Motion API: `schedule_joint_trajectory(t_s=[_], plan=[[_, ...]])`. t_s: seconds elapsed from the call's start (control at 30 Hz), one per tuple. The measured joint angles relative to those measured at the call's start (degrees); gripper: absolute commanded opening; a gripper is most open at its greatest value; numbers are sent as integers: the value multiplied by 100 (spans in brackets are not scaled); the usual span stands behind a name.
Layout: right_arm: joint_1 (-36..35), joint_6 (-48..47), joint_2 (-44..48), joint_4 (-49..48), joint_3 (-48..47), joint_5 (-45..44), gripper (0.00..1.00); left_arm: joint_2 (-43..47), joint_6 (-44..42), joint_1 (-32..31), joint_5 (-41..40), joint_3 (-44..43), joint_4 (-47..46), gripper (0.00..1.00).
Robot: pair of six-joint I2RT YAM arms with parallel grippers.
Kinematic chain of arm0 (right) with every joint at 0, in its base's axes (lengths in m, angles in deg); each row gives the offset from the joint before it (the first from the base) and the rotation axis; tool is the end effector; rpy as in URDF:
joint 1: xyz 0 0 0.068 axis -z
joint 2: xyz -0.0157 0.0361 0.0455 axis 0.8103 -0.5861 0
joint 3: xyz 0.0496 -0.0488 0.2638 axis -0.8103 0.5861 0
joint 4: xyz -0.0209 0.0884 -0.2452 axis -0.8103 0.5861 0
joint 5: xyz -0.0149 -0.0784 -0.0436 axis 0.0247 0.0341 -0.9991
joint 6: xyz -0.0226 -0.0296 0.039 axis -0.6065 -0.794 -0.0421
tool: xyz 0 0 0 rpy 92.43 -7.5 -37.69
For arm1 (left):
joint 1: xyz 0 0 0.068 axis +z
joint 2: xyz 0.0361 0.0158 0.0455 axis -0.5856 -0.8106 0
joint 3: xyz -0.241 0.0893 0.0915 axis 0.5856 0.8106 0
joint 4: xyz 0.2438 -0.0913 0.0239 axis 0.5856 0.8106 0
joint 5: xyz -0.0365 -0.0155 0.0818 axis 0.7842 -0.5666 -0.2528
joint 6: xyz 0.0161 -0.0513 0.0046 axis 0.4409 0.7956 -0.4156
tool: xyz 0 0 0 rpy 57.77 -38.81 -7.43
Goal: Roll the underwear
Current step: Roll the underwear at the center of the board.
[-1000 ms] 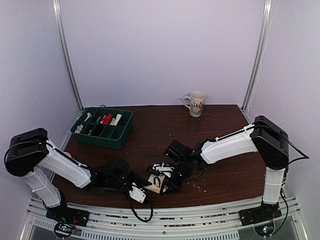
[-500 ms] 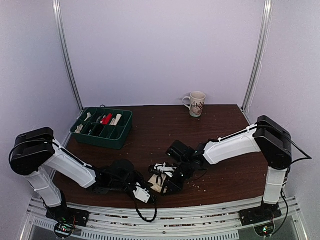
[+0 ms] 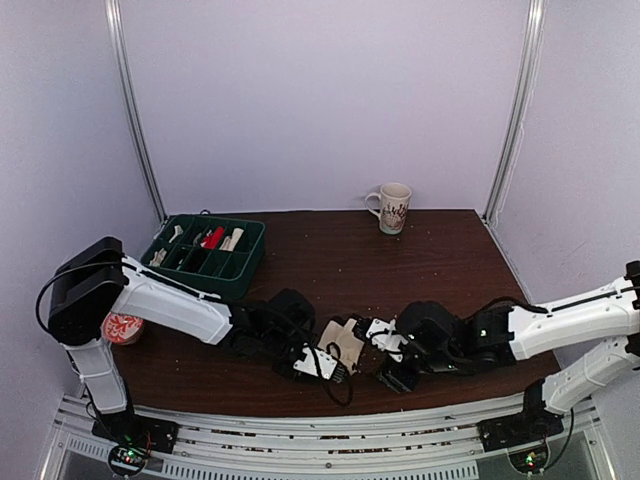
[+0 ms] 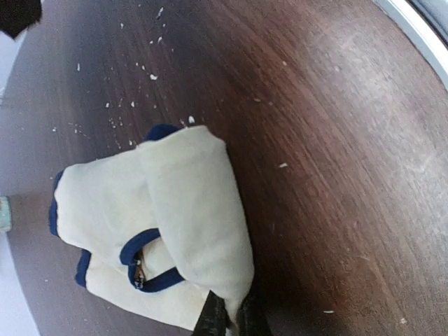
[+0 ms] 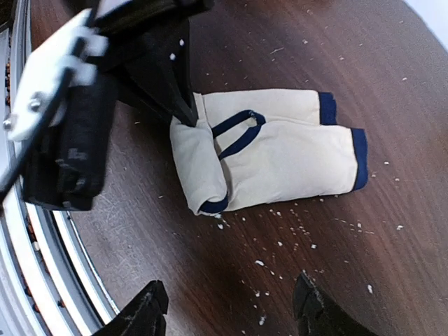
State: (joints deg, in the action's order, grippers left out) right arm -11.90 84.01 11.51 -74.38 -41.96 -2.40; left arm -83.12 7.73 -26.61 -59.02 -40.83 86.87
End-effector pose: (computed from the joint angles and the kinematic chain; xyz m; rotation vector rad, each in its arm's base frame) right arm 0.1063 0.2376 0.1880 -1.3293 2.1228 0.4943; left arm 0.1578 -0.3098 0.1307 2.1351 1.3282 -0.1964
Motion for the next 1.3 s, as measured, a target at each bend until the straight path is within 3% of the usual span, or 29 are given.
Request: schedule_joint_trajectory(t_s=[0.2,0.4,0.63,0.83,1.03,1.3], plan=[[-901,26,658,-435,498,-1766,64,-662,393,286,706,-1274,1340,0],[-1576,-166,651,-901,682,-2981,61,-1099,570,715,1648,-2061,2430,0],[-2221,-577,267,-1333,697,-3585,64,-1711,629,1178,2688,-2968,3716,0],[-2273,-1027,-483,-1484,387,-3744,70,-2035,627,1266,3001,-3416,4282,0],[-2146,-1469,-2081,-1364,-693,-4138,71,-2205,627,1266,3080,-3711,4647,0],[-1434,-1821,-3086,-1095,-1307,-4013,61,-2398,625,1266,3180,-3969,4977,0]])
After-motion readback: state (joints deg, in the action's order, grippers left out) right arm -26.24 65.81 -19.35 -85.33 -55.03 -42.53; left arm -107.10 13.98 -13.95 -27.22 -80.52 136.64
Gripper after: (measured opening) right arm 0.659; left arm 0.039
